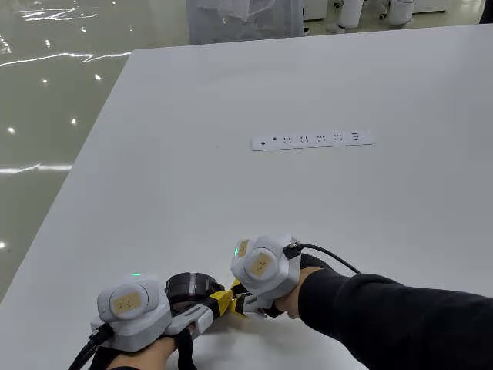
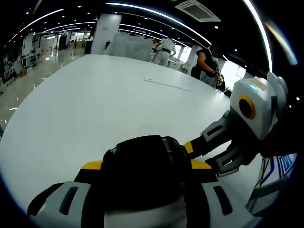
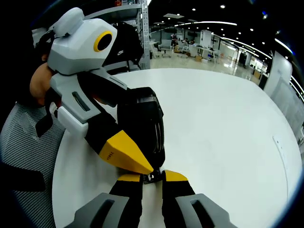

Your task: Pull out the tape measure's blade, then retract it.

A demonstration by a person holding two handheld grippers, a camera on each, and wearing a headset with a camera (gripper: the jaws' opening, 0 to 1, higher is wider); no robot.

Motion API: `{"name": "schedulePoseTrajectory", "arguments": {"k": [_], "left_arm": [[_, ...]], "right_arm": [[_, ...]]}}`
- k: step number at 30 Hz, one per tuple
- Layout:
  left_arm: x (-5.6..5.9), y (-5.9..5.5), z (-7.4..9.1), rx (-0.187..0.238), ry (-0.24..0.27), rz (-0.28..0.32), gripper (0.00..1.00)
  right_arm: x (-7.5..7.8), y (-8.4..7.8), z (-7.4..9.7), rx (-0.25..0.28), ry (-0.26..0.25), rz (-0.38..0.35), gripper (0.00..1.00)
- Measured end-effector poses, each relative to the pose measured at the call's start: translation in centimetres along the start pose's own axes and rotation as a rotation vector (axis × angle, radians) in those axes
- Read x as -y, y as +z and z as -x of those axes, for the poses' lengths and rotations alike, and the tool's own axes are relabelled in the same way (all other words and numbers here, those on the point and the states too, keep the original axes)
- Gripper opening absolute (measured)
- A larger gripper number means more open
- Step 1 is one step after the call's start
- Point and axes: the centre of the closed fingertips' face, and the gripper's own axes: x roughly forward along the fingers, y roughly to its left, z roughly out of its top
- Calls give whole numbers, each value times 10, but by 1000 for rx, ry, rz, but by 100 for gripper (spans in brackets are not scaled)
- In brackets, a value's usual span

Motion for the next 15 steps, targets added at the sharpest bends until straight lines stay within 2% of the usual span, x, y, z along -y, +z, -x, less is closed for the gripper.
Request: {"name": "schedulePoseTrajectory", "arguments": {"k": [5,15], "left_arm": [[-1,0,-1,-1,3,0,63],[-1,0,-2,2,4,-4,63]], "right_arm": [[0,-1,1,7,-14,-35,12],[0,-3,10,24,-42,-53,11]]}}
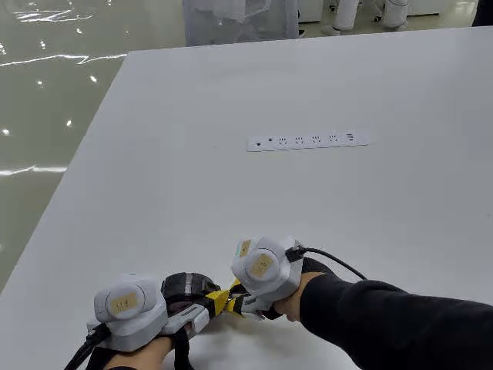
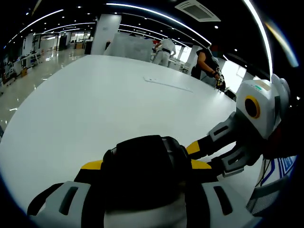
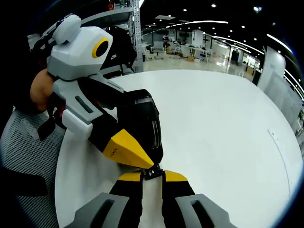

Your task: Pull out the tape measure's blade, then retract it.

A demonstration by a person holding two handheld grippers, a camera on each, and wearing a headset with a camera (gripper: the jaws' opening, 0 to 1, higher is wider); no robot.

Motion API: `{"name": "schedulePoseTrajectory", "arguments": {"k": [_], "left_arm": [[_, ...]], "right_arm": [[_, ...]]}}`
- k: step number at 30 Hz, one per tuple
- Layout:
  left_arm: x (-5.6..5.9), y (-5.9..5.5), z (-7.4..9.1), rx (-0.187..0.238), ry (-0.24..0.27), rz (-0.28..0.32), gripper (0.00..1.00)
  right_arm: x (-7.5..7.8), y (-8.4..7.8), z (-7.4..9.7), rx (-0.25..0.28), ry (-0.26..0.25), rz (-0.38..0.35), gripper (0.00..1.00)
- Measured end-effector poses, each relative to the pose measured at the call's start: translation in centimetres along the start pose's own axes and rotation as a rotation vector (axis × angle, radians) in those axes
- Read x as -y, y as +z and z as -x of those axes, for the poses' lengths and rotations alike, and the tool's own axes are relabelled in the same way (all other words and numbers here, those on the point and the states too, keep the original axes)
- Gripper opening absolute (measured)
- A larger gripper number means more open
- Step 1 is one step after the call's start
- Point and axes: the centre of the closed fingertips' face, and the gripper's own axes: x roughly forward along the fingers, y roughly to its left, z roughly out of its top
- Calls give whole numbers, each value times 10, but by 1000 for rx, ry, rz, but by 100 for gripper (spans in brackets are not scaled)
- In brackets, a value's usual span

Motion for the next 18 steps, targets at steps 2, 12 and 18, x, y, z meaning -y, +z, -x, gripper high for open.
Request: {"name": "schedulePoseTrajectory", "arguments": {"k": [2,12,18], "left_arm": [[0,0,1,1,1,0,63],[1,0,0,-5,-3,7,64],[0,-2,-3,-38,-41,42,66]], "right_arm": [[1,1,3,17,-8,-8,11],[-3,1,26,85,-38,-111,9],[-5,-10,49,126,-66,-151,12]]}}
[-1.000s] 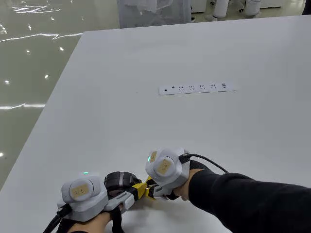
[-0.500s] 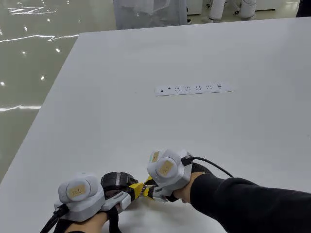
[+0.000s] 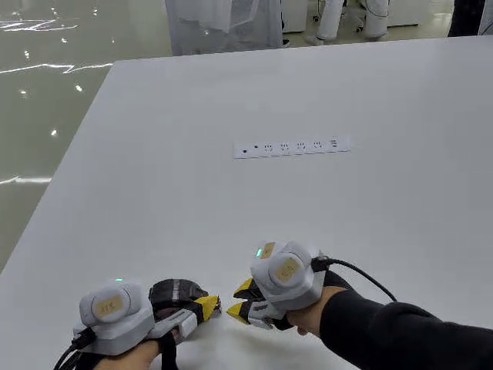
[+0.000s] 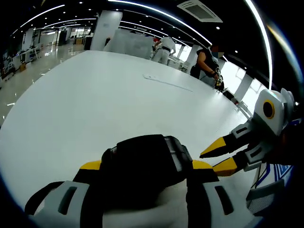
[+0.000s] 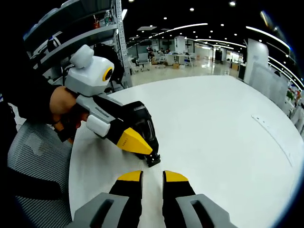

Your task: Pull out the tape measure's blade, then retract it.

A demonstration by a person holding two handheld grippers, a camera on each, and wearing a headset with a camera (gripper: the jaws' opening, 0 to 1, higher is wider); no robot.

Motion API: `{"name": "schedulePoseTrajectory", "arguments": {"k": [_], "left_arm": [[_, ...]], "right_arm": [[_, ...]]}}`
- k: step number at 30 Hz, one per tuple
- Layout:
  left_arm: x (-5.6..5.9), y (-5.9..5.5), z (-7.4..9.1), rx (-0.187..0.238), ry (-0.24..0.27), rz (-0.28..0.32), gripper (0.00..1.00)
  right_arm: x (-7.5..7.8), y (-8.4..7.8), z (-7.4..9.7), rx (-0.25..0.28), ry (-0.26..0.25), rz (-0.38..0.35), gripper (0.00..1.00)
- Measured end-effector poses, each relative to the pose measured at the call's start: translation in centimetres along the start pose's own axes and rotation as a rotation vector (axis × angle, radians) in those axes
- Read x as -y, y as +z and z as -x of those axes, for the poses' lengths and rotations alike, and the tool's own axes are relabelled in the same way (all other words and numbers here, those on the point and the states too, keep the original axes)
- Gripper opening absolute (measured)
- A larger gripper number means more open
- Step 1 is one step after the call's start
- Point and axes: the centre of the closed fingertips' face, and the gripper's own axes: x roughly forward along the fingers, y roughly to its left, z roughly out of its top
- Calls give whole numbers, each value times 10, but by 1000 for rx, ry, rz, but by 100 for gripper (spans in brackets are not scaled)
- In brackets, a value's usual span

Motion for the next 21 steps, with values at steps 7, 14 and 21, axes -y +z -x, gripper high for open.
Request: {"name": "schedulePoseTrajectory", "arguments": {"k": [7,14,21], "left_arm": [[3,9,5,-4,-9,-193,65],[-8,11,15,-52,3,-222,73],[-30,7,35,-81,-19,-234,82]], "right_arm": [[9,-20,33,14,-63,-77,15],[12,-38,60,38,-118,-124,18],[6,-56,80,21,-142,-124,23]]}}
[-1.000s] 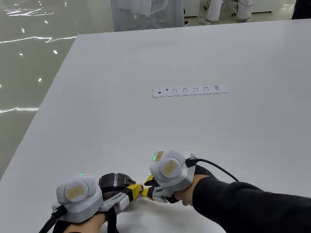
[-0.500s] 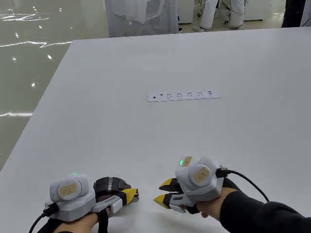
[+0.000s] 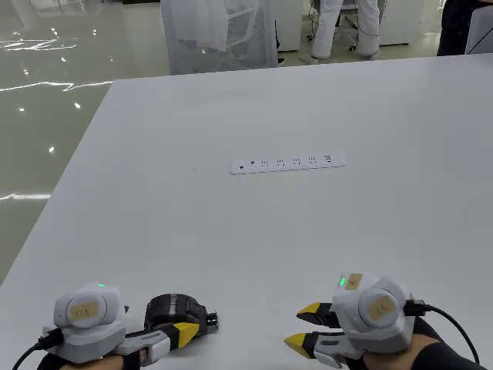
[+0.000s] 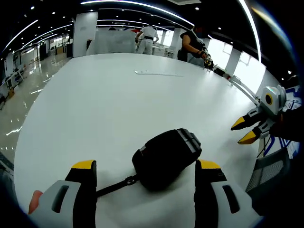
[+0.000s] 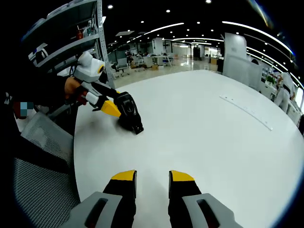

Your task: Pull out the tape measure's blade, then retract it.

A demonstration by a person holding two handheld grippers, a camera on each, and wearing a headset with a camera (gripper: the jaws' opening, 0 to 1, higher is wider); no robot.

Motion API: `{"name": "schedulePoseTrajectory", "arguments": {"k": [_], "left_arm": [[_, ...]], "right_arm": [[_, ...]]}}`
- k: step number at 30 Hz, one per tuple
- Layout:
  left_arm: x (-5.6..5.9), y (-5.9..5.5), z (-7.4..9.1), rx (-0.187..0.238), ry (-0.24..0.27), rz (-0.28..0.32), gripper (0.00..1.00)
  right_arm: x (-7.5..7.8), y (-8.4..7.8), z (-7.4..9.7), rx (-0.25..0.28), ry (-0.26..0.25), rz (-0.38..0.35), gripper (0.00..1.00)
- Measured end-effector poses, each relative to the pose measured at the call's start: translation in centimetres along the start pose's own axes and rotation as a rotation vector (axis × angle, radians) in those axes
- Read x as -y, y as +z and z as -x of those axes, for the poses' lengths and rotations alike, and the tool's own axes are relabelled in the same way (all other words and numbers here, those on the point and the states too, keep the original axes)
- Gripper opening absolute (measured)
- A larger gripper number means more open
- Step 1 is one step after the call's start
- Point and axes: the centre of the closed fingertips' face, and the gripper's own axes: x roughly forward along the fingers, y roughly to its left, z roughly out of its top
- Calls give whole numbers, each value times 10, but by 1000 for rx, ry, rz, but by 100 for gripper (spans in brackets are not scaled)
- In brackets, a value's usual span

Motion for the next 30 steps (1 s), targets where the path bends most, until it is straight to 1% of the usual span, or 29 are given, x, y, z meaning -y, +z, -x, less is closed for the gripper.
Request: {"name": "schedulePoseTrajectory", "arguments": {"k": [1,3,4,7,8,9,10,11,12,13,14,15,16,17,19,21,23,24,26,27,28,29,30], "left_arm": [[-5,-2,5,1,4,-2,82],[-11,-2,10,17,-5,-10,82],[-14,-3,15,21,-13,1,83],[-15,-7,24,28,-48,11,86],[-16,-8,26,31,-52,10,86],[-17,-10,29,32,-58,4,86],[-17,-11,32,33,-58,4,89],[-15,-10,34,41,-69,11,97],[-13,-14,37,30,-92,24,99],[-14,-14,39,38,-97,15,96],[-15,-15,42,40,-96,7,96],[-14,-15,44,46,-104,0,99],[-12,-15,48,43,-115,2,99],[-13,-17,49,36,-111,6,99],[-14,-21,54,21,-106,-8,99],[-16,-24,58,18,-110,-11,99],[-15,-26,62,15,-120,-11,99],[-14,-28,64,9,-128,-31,98],[-15,-30,68,-1,-120,-65,94],[-14,-31,70,-4,-131,-67,91],[-14,-30,70,4,-135,-68,90],[-16,-30,69,8,-135,-62,96],[-15,-29,71,15,-141,-58,99]], "right_arm": [[1,-1,5,2,-5,-6,23],[2,-3,10,4,-12,-14,26],[4,-4,14,6,-18,-21,27],[11,-12,23,-6,-38,-37,30],[12,-15,25,-9,-36,-46,31],[14,-18,29,-9,-35,-71,32],[16,-20,31,-7,-38,-85,33],[18,-23,34,-7,-43,-93,34],[21,-27,38,-9,-52,-104,35],[23,-29,41,-11,-57,-108,35],[26,-32,45,-11,-67,-117,35],[29,-35,48,-14,-75,-119,36],[32,-39,52,-20,-83,-121,36],[33,-42,56,-22,-88,-123,37],[38,-48,63,-30,-100,-126,40],[42,-54,69,-40,-111,-132,44],[44,-58,75,-43,-120,-133,48],[46,-61,80,-44,-124,-144,50],[49,-68,87,-42,-131,-162,55],[50,-71,90,-42,-135,-170,56],[51,-73,92,-41,-139,-177,58],[53,-78,97,-43,-148,-188,59],[54,-81,99,-44,-154,-194,59]]}}
